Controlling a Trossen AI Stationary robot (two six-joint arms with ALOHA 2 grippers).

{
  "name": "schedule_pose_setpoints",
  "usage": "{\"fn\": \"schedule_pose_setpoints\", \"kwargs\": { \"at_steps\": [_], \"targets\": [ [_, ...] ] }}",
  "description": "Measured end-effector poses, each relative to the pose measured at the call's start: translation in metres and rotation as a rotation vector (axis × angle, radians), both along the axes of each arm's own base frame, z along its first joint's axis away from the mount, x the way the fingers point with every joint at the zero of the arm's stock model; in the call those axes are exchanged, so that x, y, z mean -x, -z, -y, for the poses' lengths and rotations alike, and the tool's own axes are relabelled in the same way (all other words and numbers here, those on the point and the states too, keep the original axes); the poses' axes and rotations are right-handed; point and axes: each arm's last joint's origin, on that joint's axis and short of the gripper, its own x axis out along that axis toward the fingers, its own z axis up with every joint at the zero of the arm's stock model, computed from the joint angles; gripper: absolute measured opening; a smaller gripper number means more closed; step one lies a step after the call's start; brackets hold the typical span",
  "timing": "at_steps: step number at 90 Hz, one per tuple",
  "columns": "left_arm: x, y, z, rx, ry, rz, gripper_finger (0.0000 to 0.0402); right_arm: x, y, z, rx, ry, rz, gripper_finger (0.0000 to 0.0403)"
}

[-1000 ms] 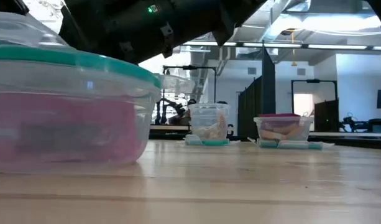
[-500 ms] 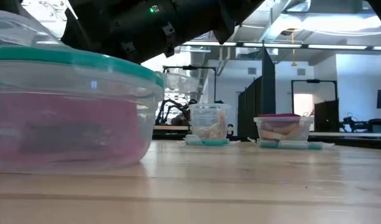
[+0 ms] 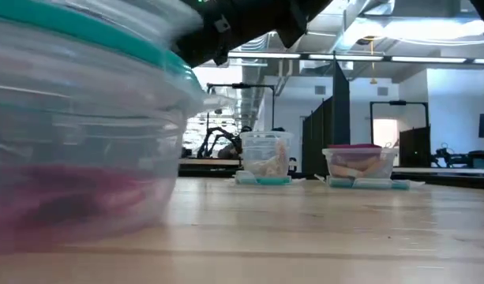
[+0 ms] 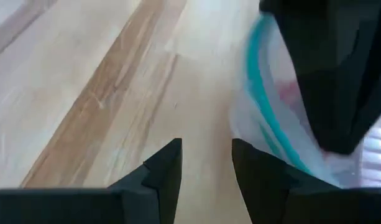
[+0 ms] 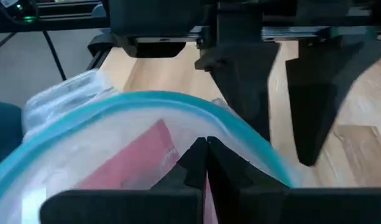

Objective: Sort candy
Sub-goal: Close the bottom left transparent bin with the lid

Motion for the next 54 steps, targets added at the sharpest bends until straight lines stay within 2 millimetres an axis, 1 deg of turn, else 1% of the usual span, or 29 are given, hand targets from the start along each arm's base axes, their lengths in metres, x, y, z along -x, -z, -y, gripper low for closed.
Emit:
{"fn": "schedule_pose_setpoints", "kwargs": {
  "at_steps": [18, 31, 43, 54],
  "targets": [
    [-0.001, 0.000, 0.001, 0.002, 0.009, 0.005, 0.0129, 0.000, 0.001, 0.003, 0.019, 0.033, -0.004, 0.0000],
    [0.000, 0.003, 0.000, -0.005, 0.006, -0.025, 0.0129, 0.000, 0.000, 0.003, 0.038, 0.016, 0.002, 0.0000],
    [0.005, -0.001, -0.003, -0.006, 0.026, -0.060, 0.0129, 0.002, -0.012, 0.000, 0.040, -0.018, 0.028, 0.0000],
    [0.011, -0.014, -0.008, 0.010, 0.038, -0.054, 0.0129, 0.008, -0.031, 0.000, 0.048, -0.024, 0.032, 0.0000]
  ]
}}
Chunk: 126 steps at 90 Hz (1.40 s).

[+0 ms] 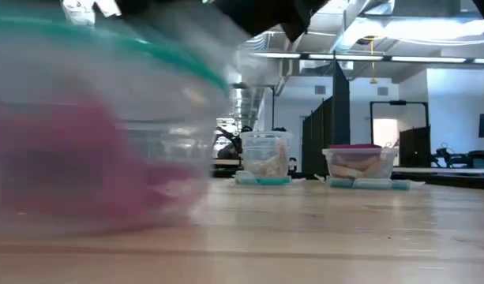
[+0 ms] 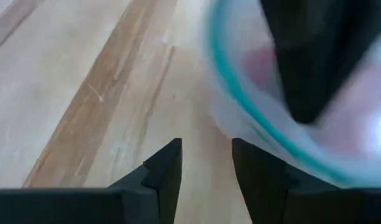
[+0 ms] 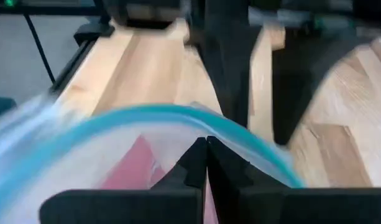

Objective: Sort candy
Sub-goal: Close the bottom left transparent bin with the lid

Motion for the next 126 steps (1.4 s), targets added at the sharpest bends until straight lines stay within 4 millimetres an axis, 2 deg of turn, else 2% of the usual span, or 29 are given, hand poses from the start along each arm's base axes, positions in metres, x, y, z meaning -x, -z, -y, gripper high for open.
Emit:
{"fn": "schedule_pose_setpoints", "kwargs": {
  "at_steps": [12, 17, 22, 34, 42, 68, 73, 84, 100, 112, 126],
  "targets": [
    [0.008, -0.017, -0.006, 0.031, -0.001, 0.039, 0.0129, 0.011, -0.037, 0.003, -0.020, -0.022, 0.001, 0.0000],
    [0.011, -0.025, -0.006, 0.062, 0.008, 0.073, 0.0130, 0.018, -0.051, -0.003, -0.040, -0.038, -0.007, 0.0000],
    [0.015, -0.032, -0.005, 0.096, 0.023, 0.107, 0.0130, 0.027, -0.057, -0.010, -0.058, -0.043, -0.044, 0.0000],
    [0.018, -0.046, 0.005, 0.197, 0.064, 0.216, 0.0130, 0.044, -0.049, -0.036, -0.092, -0.050, -0.171, 0.0000],
    [0.013, -0.048, 0.017, 0.258, 0.098, 0.282, 0.0130, 0.053, -0.041, -0.046, -0.064, 0.017, -0.230, 0.0000],
    [-0.024, -0.007, 0.043, 0.186, 0.057, 0.160, 0.0130, 0.055, -0.030, -0.022, -0.001, 0.172, -0.328, 0.0000],
    [-0.030, -0.007, 0.045, 0.173, 0.045, 0.156, 0.0130, 0.057, -0.028, -0.022, 0.000, 0.180, -0.354, 0.0000],
    [-0.034, -0.002, 0.036, 0.085, 0.023, 0.070, 0.0130, 0.060, -0.027, -0.028, -0.005, 0.167, -0.365, 0.0000],
    [-0.033, -0.004, 0.012, -0.034, -0.020, -0.032, 0.0130, 0.063, -0.030, -0.042, -0.064, 0.156, -0.342, 0.0000],
    [-0.039, -0.012, -0.002, -0.094, -0.023, -0.018, 0.0130, 0.059, -0.035, -0.047, -0.098, 0.137, -0.267, 0.0000],
    [-0.044, -0.025, -0.009, -0.133, 0.020, 0.017, 0.0130, 0.052, -0.039, -0.039, -0.088, 0.126, -0.216, 0.0000]
  ]
}}
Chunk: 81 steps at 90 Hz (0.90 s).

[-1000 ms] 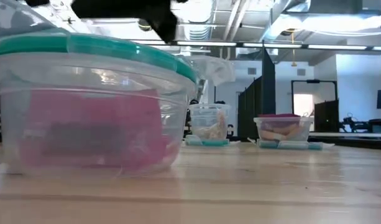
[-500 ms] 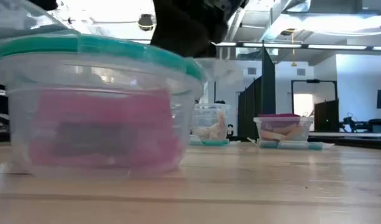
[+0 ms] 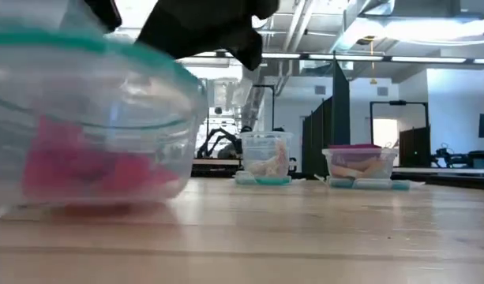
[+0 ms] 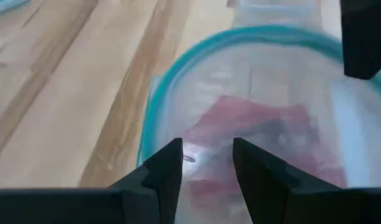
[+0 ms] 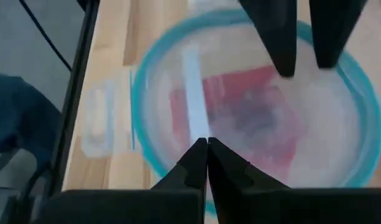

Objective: Sort candy
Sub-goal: Close the bottom left transparent bin with the lid

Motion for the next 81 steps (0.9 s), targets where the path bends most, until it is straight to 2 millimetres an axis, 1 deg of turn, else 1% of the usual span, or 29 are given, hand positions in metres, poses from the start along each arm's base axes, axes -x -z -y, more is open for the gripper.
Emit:
{"fn": "schedule_pose_setpoints", "kwargs": {
  "at_steps": [10, 18, 29, 34, 43, 51, 57, 62, 70, 81],
  "targets": [
    [0.001, -0.021, 0.004, 0.010, 0.029, 0.048, 0.0130, -0.004, -0.003, 0.003, -0.008, 0.001, 0.036, 0.0000],
    [0.006, -0.035, 0.007, 0.003, 0.051, 0.034, 0.0130, -0.007, -0.006, 0.005, -0.013, -0.003, 0.073, 0.0000],
    [0.021, -0.061, 0.017, 0.042, 0.079, 0.006, 0.0130, -0.016, -0.019, 0.003, -0.048, -0.029, 0.226, 0.0000],
    [0.033, -0.065, 0.023, 0.044, 0.087, -0.032, 0.0130, -0.021, -0.025, 0.004, -0.060, -0.051, 0.300, 0.0000],
    [0.055, -0.058, 0.033, 0.027, 0.057, -0.077, 0.0130, -0.034, -0.015, 0.006, -0.059, -0.060, 0.392, 0.0000],
    [0.073, -0.044, 0.040, 0.032, 0.017, -0.088, 0.0130, -0.047, 0.011, 0.009, -0.053, -0.064, 0.440, 0.0000],
    [0.084, -0.030, 0.043, 0.037, 0.002, -0.093, 0.0130, -0.053, 0.029, 0.014, -0.040, -0.049, 0.427, 0.0000],
    [0.088, -0.022, 0.043, 0.050, -0.016, -0.079, 0.0130, -0.058, 0.040, 0.017, -0.036, -0.033, 0.434, 0.0000],
    [0.089, -0.008, 0.042, 0.081, -0.027, -0.067, 0.0130, -0.059, 0.053, 0.018, -0.001, -0.029, 0.407, 0.0000],
    [0.088, 0.003, 0.045, 0.084, -0.002, -0.042, 0.0130, -0.058, 0.062, 0.019, 0.027, -0.026, 0.363, 0.0000]
  ]
}}
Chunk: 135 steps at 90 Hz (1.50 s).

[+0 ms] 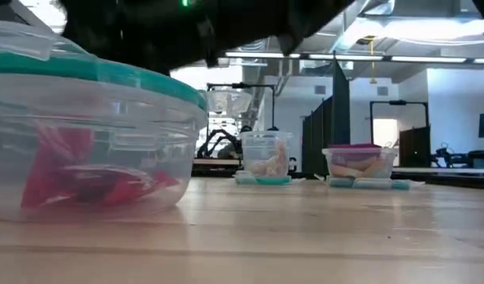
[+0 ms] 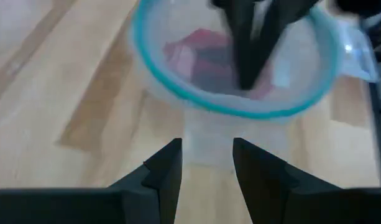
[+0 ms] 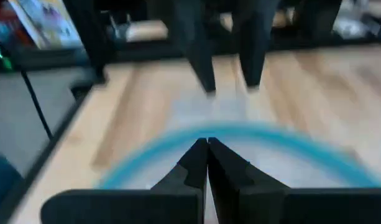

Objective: Sort candy
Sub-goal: Close the bottom left transparent bin with the lid

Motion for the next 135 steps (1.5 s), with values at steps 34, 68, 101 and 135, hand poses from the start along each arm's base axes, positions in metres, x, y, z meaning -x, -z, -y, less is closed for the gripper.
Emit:
{"fn": "schedule_pose_setpoints", "kwargs": {
  "at_steps": [34, 68, 101, 135],
  "targets": [
    [-0.012, 0.024, 0.002, -0.019, -0.018, -0.005, 0.0130, 0.004, 0.007, 0.004, 0.022, 0.004, -0.063, 0.0000],
    [-0.050, 0.033, -0.008, -0.032, -0.076, 0.037, 0.0130, 0.008, 0.013, 0.006, 0.024, 0.011, -0.084, 0.0000],
    [-0.070, 0.030, -0.027, -0.067, -0.209, 0.111, 0.0130, 0.007, 0.023, 0.004, -0.007, -0.020, -0.102, 0.0000],
    [-0.083, 0.020, -0.019, -0.088, -0.101, 0.109, 0.0130, 0.002, 0.024, 0.001, 0.001, -0.029, -0.082, 0.0000]
  ]
}}
